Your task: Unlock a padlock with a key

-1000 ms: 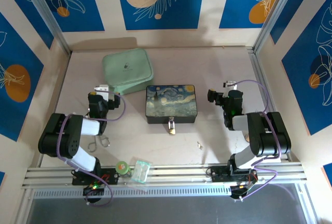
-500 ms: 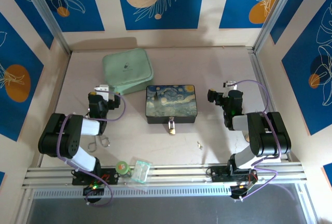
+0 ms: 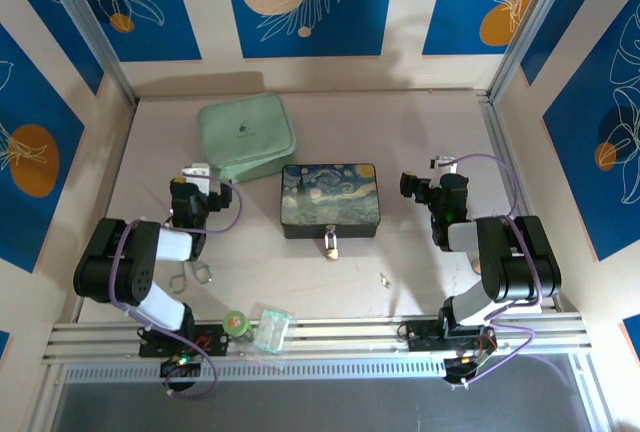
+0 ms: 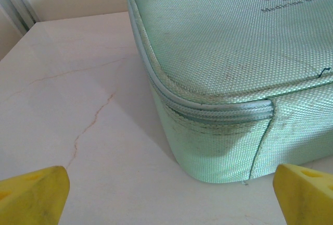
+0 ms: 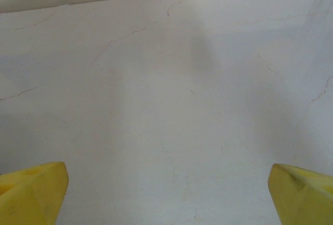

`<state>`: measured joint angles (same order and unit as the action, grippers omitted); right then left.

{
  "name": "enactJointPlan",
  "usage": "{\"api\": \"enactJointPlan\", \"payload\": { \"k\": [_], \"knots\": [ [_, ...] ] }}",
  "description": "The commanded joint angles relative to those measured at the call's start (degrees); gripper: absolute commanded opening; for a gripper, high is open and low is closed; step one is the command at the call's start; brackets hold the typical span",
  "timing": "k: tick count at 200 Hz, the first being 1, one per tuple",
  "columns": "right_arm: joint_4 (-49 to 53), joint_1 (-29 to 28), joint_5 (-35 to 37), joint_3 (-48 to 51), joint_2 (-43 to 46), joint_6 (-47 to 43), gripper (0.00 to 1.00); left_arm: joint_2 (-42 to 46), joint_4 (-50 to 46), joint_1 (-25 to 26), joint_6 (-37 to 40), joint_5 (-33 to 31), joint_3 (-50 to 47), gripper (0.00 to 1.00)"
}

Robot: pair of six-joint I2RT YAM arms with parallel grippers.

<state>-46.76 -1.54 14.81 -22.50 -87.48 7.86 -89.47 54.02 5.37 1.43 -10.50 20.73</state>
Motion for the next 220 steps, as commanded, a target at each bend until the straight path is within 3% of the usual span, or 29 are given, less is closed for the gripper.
{"api": "enactJointPlan", "payload": {
  "k": [1,142,157,220],
  "knots": [
    [-1.9,-0.5,0.8,-0.3,0.3,-0.5,0.99,-0.2,1.3,-0.7,0.0,0.9,0.0,1.00],
    [-2.3,-0.5,0.8,-0.1,0.5,-0.5,0.99,0.0,1.2,-0.7,0.3,2.0,0.1,1.00],
    [1.3,-0.5,0.7,-1.3,2.3,-0.7,0.99,0.4,0.3,-0.7,0.4,2.0,0.4,1.00],
    [13.7,-1.7,1.1,-3.3,15.0,-1.0,0.99,16.8,-13.2,-0.6,-0.9,0.7,1.5,1.00]
  ]
}}
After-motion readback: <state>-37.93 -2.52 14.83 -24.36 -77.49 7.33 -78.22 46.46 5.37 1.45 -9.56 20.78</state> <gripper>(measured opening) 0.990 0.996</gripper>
